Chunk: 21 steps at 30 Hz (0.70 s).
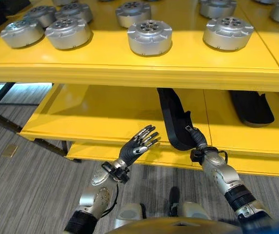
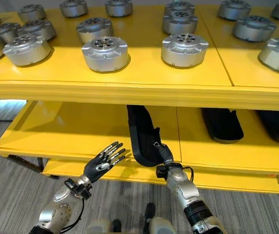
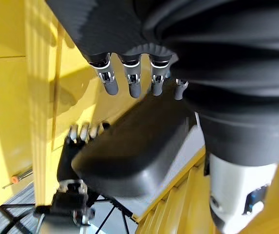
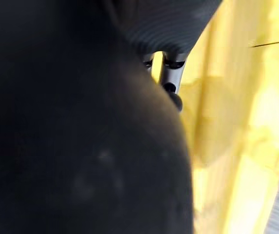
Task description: Move parts from the plastic box to the shelf.
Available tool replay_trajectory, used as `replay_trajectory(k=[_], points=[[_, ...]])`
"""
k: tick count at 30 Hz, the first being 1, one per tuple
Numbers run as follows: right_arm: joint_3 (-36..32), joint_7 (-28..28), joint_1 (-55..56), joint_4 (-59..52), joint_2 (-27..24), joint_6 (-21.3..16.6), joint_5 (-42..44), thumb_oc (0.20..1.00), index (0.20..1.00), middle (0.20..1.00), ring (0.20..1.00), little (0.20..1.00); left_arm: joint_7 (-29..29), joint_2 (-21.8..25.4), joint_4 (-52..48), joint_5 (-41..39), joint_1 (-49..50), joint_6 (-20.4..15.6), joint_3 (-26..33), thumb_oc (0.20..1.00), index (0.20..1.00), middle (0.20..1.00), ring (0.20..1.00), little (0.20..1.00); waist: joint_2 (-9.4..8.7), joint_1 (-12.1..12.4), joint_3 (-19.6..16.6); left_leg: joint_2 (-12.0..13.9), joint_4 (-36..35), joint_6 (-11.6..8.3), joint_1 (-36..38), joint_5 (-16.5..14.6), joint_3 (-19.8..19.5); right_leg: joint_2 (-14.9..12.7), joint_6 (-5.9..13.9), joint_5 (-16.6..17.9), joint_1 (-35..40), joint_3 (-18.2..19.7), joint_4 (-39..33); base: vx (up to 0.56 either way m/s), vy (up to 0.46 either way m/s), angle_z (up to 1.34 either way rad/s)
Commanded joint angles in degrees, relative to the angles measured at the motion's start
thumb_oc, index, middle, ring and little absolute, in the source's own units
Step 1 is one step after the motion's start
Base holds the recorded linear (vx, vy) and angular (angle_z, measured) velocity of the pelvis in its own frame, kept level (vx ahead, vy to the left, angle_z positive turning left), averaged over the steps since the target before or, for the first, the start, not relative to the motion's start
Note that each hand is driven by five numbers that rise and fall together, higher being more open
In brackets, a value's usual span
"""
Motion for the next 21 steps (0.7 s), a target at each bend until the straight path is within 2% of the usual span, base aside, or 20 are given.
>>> replay_trajectory(k=[1, 2, 3, 4, 6, 9, 11, 13, 14, 16, 17, 19, 21], points=[[-3.06, -0.53, -3.9, -3.92, -0.72, -3.67, 1.11, 0.2, 0.2, 0.2, 0.2, 0.2, 0.04, 0.3, -3.79, -1.36, 0.21, -4.43, 0.83, 1.0, 1.0, 1.0, 1.0, 1.0, 1.25, -0.24, -2.94, 3.98, -15.12, -2.68, 5.06, 22.06, -2.63, -4.33, 5.44, -1.07, 5.54, 2.3, 1.77, 0.03, 0.289, -0.09], [-3.12, -0.59, -4.51, -3.4, -0.98, -3.53, 1.22, 0.2, 0.2, 0.2, 0.2, 0.2, 0.36, 0.49, -3.85, -1.47, 0.04, -4.24, 0.95, 1.0, 1.0, 1.0, 1.0, 1.0, 1.29, -0.01, -2.77, 4.08, -15.21, -2.69, 4.84, 22.45, -4.27, -4.64, 5.66, -1.06, 5.65, 3.23, 1.98, 0.03, 0.6, -0.15], [-5.01, 0.91, -5.59, -2.78, -2.32, -2.67, 2.46, 0.2, 0.2, 0.2, 0.2, 0.2, 0.28, 1.28, -3.48, -1.15, -1.12, -2.86, 1.67, 1.0, 1.0, 1.0, 1.0, 1.0, 1.19, -0.53, -2.97, 2.95, -17.81, -2.07, 6.77, 17.72, -3.41, -6.93, 7.54, -0.59, 6.01, 4.59, 2.19, 0.02, 0.478, -0.07], [-5.17, 0.92, -5.52, -2.88, -2.36, -2.58, 2.45, 0.2, 0.2, 0.2, 0.2, 0.2, 0.33, 1.36, -3.42, -1.14, -1.2, -2.86, 1.66, 1.0, 1.0, 1.0, 1.0, 1.0, 1.18, -0.59, -2.96, 2.81, -18.11, -1.98, 7.01, 17.38, -3.09, -7.09, 7.71, -0.54, 6.02, 4.62, 2.24, 0.01, 0.497, -0.07], [-6.41, 1.15, -3.95, -3.88, -2.35, -2.69, 2.18, 0.2, 0.2, 0.2, 0.2, 0.2, -0.03, 2.05, -2.83, -0.04, -1.48, -2.76, 1.71, 1.0, 1.0, 1.0, 1.0, 1.0, 1.03, -1.22, -3.15, 1.5, -20.27, -1.22, 8.6, 14.24, -1.11, -8.32, 9.04, 0.13, 6.29, 4.44, 2.27, 0.03, 0.266, -0.02], [-7.93, 0.31, -0.15, -6.12, -1.9, -3.37, 2.12, 0.2, 0.2, 0.2, 0.2, 0.2, -1.1, 3.23, -2.69, -0.59, -0.94, -1.91, 1.63, 1.0, 1.0, 1.0, 1.0, 1.0, 0.49, -1.64, -3.0, 0.18, -21.78, 0.0, 9.63, 13.17, -0.36, -9.81, 10.97, 2.27, 6.81, 4.54, 0.8, 0.03, 0.31, -0.23], [-9.05, 0.34, 1.57, -6.57, -0.91, -3.87, 2.02, 0.2, 0.2, 0.2, 0.2, 0.2, -2.48, 3.5, -2.19, 0.37, -0.39, -1.14, 2.3, 1.0, 1.0, 1.0, 1.0, 1.0, -0.42, -1.77, -2.83, -0.95, -22.35, 0.77, 10.22, 12.18, 0.6, -11.27, 12.75, 5.25, 6.57, 4.64, -1.69, 0.0, 0.204, -0.06], [-9.7, 0.26, 2.11, -6.73, 0.02, -3.95, 2.17, 0.2, 0.2, 0.2, 0.2, 0.2, -2.5, 3.97, -2.18, 1.54, 0.56, -1.37, 2.58, 1.0, 1.0, 1.0, 1.0, 1.0, -1.01, -1.61, -2.56, -1.54, -22.91, 1.11, 10.99, 11.57, 2.05, -12.46, 13.7, 7.6, 5.59, 3.89, -2.55, -0.05, 0.099, 0.07], [-10.03, 0.71, 2.13, -6.82, 0.6, -3.87, 1.98, 0.2, 0.2, 0.2, 0.2, 0.2, -2.14, 4.17, -2.43, 1.75, 1.1, -1.67, 2.78, 1.0, 1.0, 1.0, 1.0, 1.0, -1.12, -1.3, -2.31, -1.59, -23.27, 1.34, 11.57, 11.33, 2.92, -12.86, 13.79, 7.81, 4.41, 3.09, -1.15, -0.13, 0.07, 0.11], [-9.88, 2.27, 2.11, -7.29, 0.95, -4.16, 1.73, 0.2, 0.2, 0.2, 0.2, 0.2, -2.97, 4.37, -3.25, 1.1, 2.33, -2.5, 3.67, 1.0, 1.0, 1.0, 1.0, 1.0, -0.61, -0.6, -2.43, -0.95, -23.22, 1.82, 10.52, 12.52, 5.07, -9.99, 12.33, 2.08, 4.19, 1.19, 4.93, -0.17, 0.046, -0.23], [-9.73, 2.6, 2.16, -7.62, 0.77, -3.77, 1.62, 0.2, 0.2, 0.2, 0.2, 0.2, -2.34, 4.32, -3.89, 0.93, 2.24, -2.34, 3.81, 1.0, 1.0, 1.0, 1.0, 1.0, -0.62, -0.35, -2.5, -1.05, -22.84, 1.89, 9.8, 12.69, 4.98, -9.17, 11.64, 1.0, 4.08, 0.68, 5.51, -0.12, -0.017, -0.58], [-9.2, 3.54, 1.41, -6.98, 0.21, -3.79, 0.95, 0.2, 0.2, 0.2, 0.2, 0.2, -0.78, 4.22, -4.51, 0.32, 1.67, -2.61, 4.19, 1.0, 1.0, 1.0, 1.0, 1.0, -1.01, 0.55, -2.24, -1.37, -21.82, 1.95, 8.66, 12.75, 4.69, -8.78, 10.8, 0.98, 4.55, -0.72, 4.6, -0.08, -0.078, -0.11], [-8.25, 3.14, -0.2, -5.37, -0.13, -3.87, 0.15, 0.2, 0.2, 0.2, 0.2, 0.2, 0.53, 3.52, -4.16, -1.94, 1.25, -2.99, 4.85, 1.0, 1.0, 1.0, 1.0, 1.0, -1.27, 1.32, -2.1, -1.23, -21.74, 1.41, 8.78, 12.74, 4.72, -9.05, 11.13, 1.63, 4.83, -1.16, 3.33, -0.06, -0.128, -0.05]])
